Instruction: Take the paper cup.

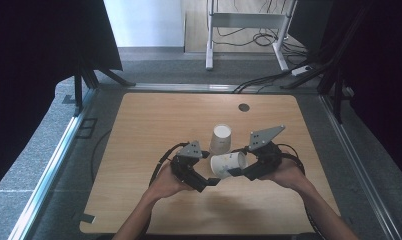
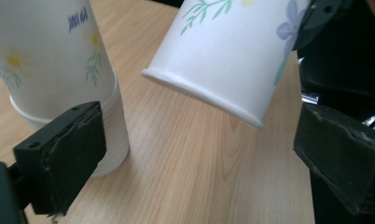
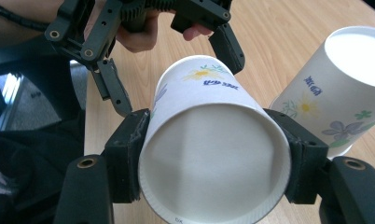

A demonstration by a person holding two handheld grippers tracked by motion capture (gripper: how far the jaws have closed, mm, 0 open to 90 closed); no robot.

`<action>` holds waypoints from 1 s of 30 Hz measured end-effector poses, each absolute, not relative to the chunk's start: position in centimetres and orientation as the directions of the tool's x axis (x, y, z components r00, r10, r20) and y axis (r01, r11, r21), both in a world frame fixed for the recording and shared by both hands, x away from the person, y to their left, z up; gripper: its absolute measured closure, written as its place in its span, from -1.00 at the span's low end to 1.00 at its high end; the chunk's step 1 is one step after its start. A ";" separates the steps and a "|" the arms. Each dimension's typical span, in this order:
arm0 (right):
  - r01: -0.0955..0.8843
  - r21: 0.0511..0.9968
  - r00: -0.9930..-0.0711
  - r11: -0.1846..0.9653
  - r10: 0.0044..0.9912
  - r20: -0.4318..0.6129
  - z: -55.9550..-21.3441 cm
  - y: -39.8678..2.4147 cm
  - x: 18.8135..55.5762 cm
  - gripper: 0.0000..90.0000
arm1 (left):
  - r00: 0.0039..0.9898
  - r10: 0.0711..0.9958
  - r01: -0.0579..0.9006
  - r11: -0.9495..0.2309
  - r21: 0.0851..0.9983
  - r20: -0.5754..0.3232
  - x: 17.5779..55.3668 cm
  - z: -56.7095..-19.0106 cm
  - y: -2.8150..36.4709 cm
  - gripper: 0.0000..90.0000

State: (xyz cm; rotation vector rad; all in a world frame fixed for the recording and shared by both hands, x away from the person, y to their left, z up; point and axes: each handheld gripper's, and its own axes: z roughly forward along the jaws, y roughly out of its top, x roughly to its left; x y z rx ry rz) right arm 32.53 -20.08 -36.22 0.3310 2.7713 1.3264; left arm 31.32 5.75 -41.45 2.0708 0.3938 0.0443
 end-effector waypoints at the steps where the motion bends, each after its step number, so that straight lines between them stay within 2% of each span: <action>1: 0.170 0.775 -0.976 0.609 0.214 0.046 -36.2 -20.1 32.5 -0.21 | 0.947 0.295 0.259 -0.459 0.850 -0.129 31.3 -41.4 5.7 -0.93; 12: 0.194 0.844 -0.973 0.501 0.210 0.099 -37.5 -21.5 32.2 -0.21 | 0.959 0.260 0.223 -0.428 0.876 -0.116 31.3 -42.0 5.1 -0.77; 20: 0.198 0.855 -0.975 0.479 0.183 0.124 -38.3 -21.8 32.1 -0.21 | 0.975 0.182 0.192 -0.413 0.890 -0.126 31.6 -42.6 4.6 -0.64; 23: 0.196 0.856 -0.977 0.479 0.175 0.125 -38.3 -21.8 32.0 -0.21 | 0.977 0.172 0.186 -0.411 0.893 -0.124 31.6 -42.6 4.5 -0.59; 26: 0.192 0.857 -0.978 0.479 0.163 0.128 -38.4 -21.8 32.0 -0.21 | 0.981 0.154 0.174 -0.406 0.897 -0.121 31.5 -42.7 4.5 -0.45; 30: 0.190 0.856 -0.979 0.480 0.157 0.130 -38.4 -21.8 32.1 -0.20 | 0.983 0.146 0.165 -0.405 0.899 -0.114 31.5 -42.7 4.7 -0.40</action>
